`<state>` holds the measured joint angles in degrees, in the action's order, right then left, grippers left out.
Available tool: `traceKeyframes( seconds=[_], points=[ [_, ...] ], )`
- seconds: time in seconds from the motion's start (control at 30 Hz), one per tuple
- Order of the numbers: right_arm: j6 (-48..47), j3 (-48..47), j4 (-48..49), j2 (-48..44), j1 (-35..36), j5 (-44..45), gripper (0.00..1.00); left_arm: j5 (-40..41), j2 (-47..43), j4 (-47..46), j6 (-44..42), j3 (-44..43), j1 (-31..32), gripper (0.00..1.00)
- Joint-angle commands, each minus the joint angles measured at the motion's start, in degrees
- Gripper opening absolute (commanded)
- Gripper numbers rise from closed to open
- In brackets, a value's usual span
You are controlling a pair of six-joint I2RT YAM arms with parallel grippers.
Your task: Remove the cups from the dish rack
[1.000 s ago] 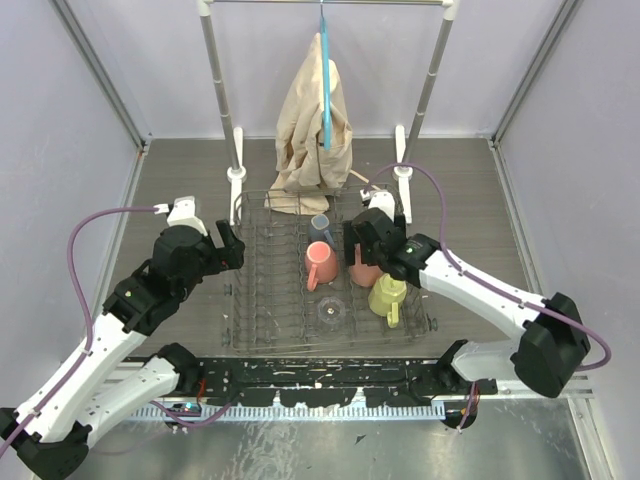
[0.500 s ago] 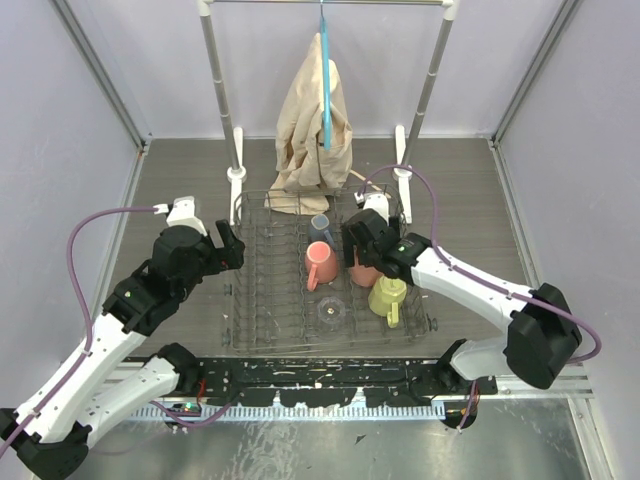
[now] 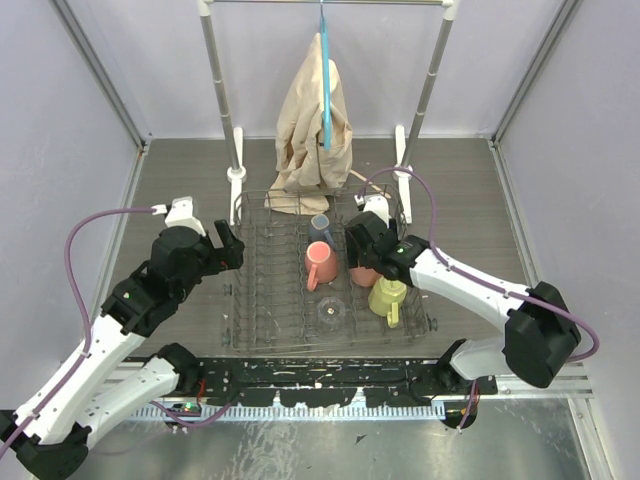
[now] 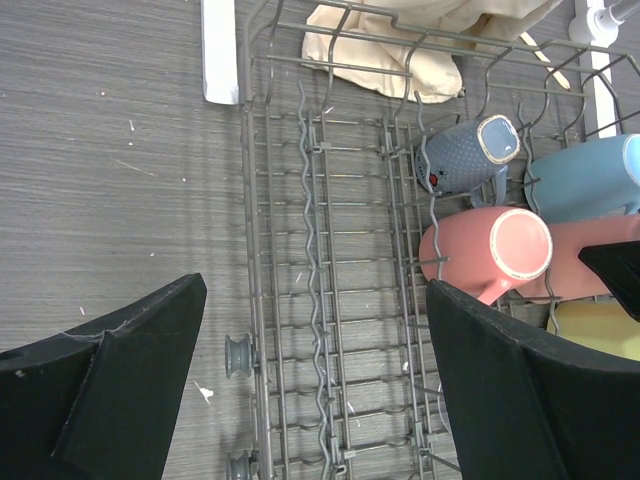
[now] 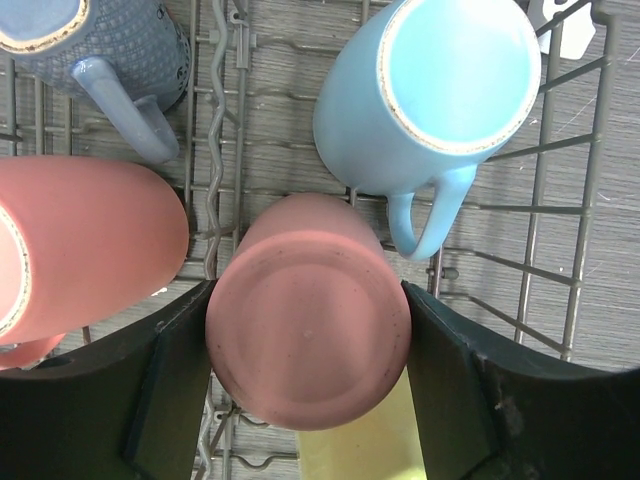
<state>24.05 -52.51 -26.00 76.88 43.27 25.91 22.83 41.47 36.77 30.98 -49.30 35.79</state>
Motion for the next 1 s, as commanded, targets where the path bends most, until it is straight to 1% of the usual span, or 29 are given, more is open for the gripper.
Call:
traceKeyframes(
  seconds=[0.0, 0.03, 0.3, 0.37, 0.47, 0.67, 0.8, 0.87, 0.9, 0.97],
  points=[
    [0.4, -0.8, 0.4, -3.0, 0.1, 1.5, 0.03, 0.4, -1.0, -0.6, 0.8, 0.8, 0.2, 0.98],
    [0.4, -1.4, -0.3, -3.9, 0.1, 1.5, 0.01, 0.4, -1.1, -0.5, 0.8, 0.7, 0.2, 0.98],
    [-0.2, -8.3, -4.7, -13.9, 0.1, 0.0, 0.01, 0.3, -1.4, -0.7, 1.9, 0.4, 0.2, 0.98],
    [-0.2, -9.3, -4.0, -17.5, 0.1, -1.7, 0.01, 1.2, -1.5, -0.5, 2.9, 0.3, 0.2, 0.98],
    [-0.1, -8.5, 0.2, -22.9, 0.1, -5.6, 0.01, 1.0, -2.8, -1.8, 4.5, 0.8, 0.2, 0.98],
    [2.8, -3.3, 11.0, -31.4, 0.1, -12.7, 0.00, -8.4, -8.9, -11.7, 5.5, 4.1, 0.1, 0.98],
    [6.8, 0.2, 17.9, -34.2, 0.1, -21.5, 0.00, -17.9, -10.5, -18.3, 6.6, 5.0, 0.2, 0.99],
    [9.0, 1.8, 21.5, -34.6, 0.1, -24.7, 0.00, -22.9, -10.4, -22.6, 7.6, 5.8, 0.2, 0.99],
    [10.1, 2.6, 23.8, -34.7, 0.1, -26.1, 0.00, -25.4, -10.2, -26.2, 8.2, 6.5, 0.2, 1.00],
    [11.8, 3.5, 26.6, -34.5, 0.1, -28.6, 0.00, -29.6, -10.1, -32.6, 9.7, 8.5, 0.2, 0.97]
  ],
)
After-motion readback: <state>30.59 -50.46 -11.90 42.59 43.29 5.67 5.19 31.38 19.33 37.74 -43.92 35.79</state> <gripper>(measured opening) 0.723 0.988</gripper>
